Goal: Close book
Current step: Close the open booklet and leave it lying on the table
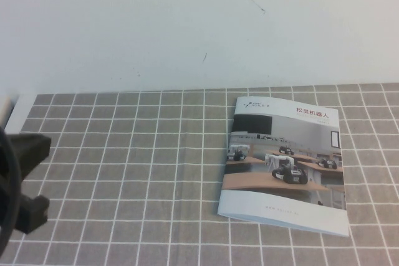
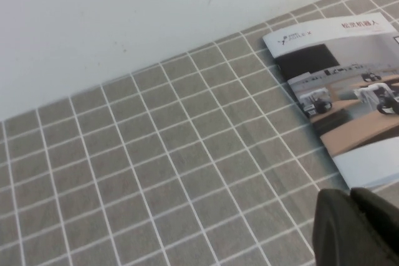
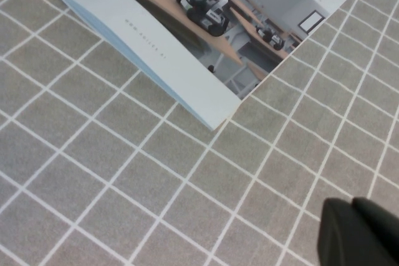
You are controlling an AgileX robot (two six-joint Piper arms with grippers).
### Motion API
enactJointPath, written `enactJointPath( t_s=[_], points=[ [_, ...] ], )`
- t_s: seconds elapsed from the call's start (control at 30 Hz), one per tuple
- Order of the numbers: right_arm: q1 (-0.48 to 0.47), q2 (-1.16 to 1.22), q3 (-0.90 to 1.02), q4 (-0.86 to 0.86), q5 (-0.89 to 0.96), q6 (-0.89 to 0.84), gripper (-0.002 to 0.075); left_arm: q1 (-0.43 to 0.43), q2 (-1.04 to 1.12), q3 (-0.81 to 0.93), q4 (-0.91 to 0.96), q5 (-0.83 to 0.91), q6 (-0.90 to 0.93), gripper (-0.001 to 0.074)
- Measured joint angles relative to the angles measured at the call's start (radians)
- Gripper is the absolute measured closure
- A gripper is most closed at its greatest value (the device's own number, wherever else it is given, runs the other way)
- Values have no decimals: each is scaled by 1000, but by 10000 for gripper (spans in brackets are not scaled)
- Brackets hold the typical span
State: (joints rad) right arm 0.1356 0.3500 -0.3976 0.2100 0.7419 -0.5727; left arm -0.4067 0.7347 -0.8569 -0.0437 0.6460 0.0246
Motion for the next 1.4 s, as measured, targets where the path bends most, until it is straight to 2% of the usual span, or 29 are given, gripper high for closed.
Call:
enactJointPath(
  t_s=[0.17,0.67,0.87,1.07,1.3,1.4],
  points=[
    [0,-14,6,3,10,2,729,0,-61,63,-16,-2,-12,738],
    [0,-14,6,8,10,2,729,2,-104,93,-22,40,-14,738],
    [0,-14,6,24,10,2,729,99,-286,184,-32,36,-14,738],
    [0,-14,6,25,10,2,729,225,-477,400,-5,-26,15,738],
    [0,-14,6,27,10,2,729,312,-659,735,1,-313,44,738],
    [0,-14,6,27,10,2,729,342,-726,846,2,-374,44,738]
  ],
)
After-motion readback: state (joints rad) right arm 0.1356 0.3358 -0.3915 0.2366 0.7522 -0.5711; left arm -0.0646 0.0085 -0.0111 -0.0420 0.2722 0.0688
